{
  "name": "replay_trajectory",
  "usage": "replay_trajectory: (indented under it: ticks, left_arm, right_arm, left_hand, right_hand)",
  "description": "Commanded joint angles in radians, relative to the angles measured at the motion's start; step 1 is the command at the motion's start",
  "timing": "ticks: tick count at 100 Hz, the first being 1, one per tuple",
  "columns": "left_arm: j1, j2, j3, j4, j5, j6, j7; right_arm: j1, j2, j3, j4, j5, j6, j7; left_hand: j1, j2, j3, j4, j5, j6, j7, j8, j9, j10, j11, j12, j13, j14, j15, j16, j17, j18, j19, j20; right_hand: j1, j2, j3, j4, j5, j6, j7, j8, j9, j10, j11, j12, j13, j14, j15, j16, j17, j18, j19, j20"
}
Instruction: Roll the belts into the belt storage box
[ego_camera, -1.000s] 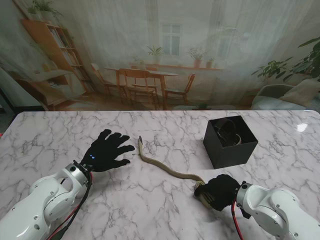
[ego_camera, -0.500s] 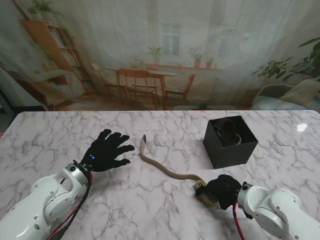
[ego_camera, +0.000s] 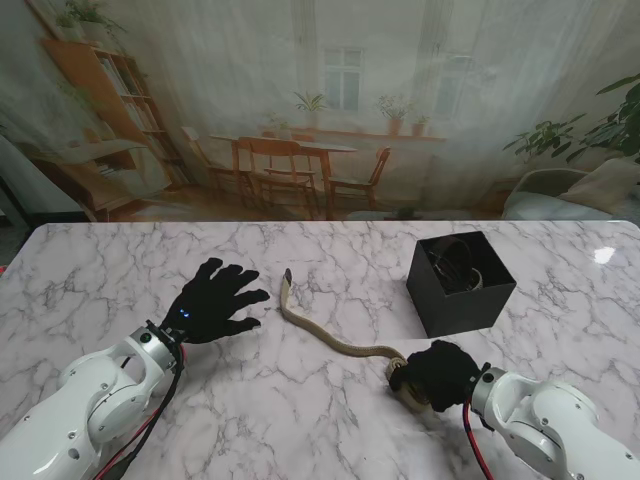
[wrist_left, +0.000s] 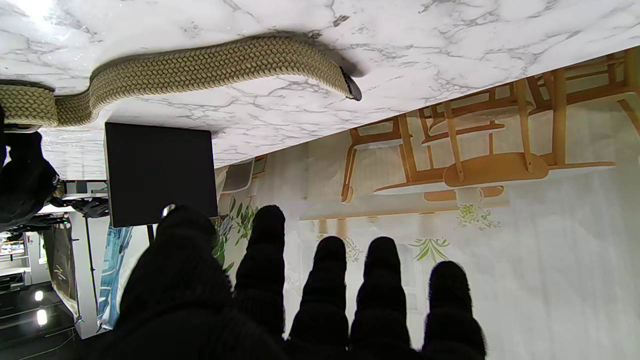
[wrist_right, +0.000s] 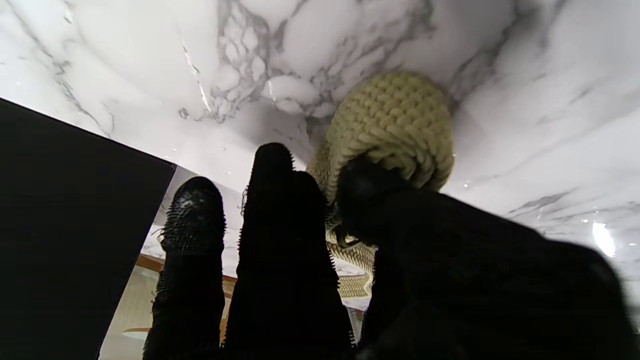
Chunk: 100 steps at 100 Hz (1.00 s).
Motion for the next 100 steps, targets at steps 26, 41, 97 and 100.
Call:
replay_trajectory:
  ticks: [26,41,97,100]
  left_arm:
    - [-0.002,-0.002,0.003,0.005,0.000,-0.001,-0.005]
    - [-0.002,-0.002,0.003,0.005,0.001,-0.001,-0.005]
    - [-0.003,-0.001,0.003,0.005,0.006,-0.002,-0.003]
    - [-0.003,-0.001,0.004,0.005,0.006,-0.002,-0.004]
  right_arm:
    - [-0.007,-0.006,-0.018,0.028,0.035,0.024,0.014]
    - [-0.007,-0.006,-0.017,0.033,0.033,0.023,-0.003]
    - [-0.023,-0.009,0.026,-0.010,0.075,0.010,0.074]
    - [-0.023,-0.008,0.030,-0.015,0.079,0.004,0.091]
  left_hand:
    - [0.014,0.046,-0.027,0.002,-0.025,0.016,-0.004,0.005,-0.031,0.010,-0.011,0.007,0.008,0.001,-0.031,0.003,-0.023,0.037,-0.031,0.012]
    - [0.014,0.047,-0.027,0.002,-0.026,0.015,-0.004,0.005,-0.030,0.009,-0.010,0.007,0.008,0.000,-0.031,0.003,-0.022,0.036,-0.031,0.012]
    - [0.017,0.048,-0.026,0.002,-0.027,0.015,-0.005,0.005,-0.029,0.009,-0.010,0.007,0.010,0.002,-0.030,0.003,-0.022,0.038,-0.033,0.013]
    - [0.015,0.047,-0.027,0.002,-0.026,0.015,-0.005,0.005,-0.029,0.008,-0.009,0.007,0.009,0.001,-0.031,0.003,-0.022,0.038,-0.033,0.013]
  right_hand:
    - [-0.154,-0.065,-0.167,-0.097,0.260,0.040,0.531,-0.046,-0.206,0.092,-0.230,-0.281,-0.142,0.135,-0.295,-0.271,-0.115,0.210,-0.182,-0.085]
    - [-0.173,0.004,-0.177,-0.092,0.165,0.074,0.452,-0.097,-0.181,0.061,-0.220,-0.303,-0.142,0.108,-0.292,-0.268,-0.136,0.178,-0.184,-0.090]
    - [-0.306,0.278,-0.289,0.080,0.112,0.284,-0.072,0.000,-0.163,0.054,-0.273,-0.353,-0.134,0.128,-0.299,-0.268,-0.149,0.094,-0.160,-0.119]
    - [-0.325,0.269,-0.294,0.079,0.078,0.297,-0.091,-0.004,-0.176,0.053,-0.277,-0.355,-0.145,0.126,-0.303,-0.268,-0.158,0.093,-0.164,-0.120]
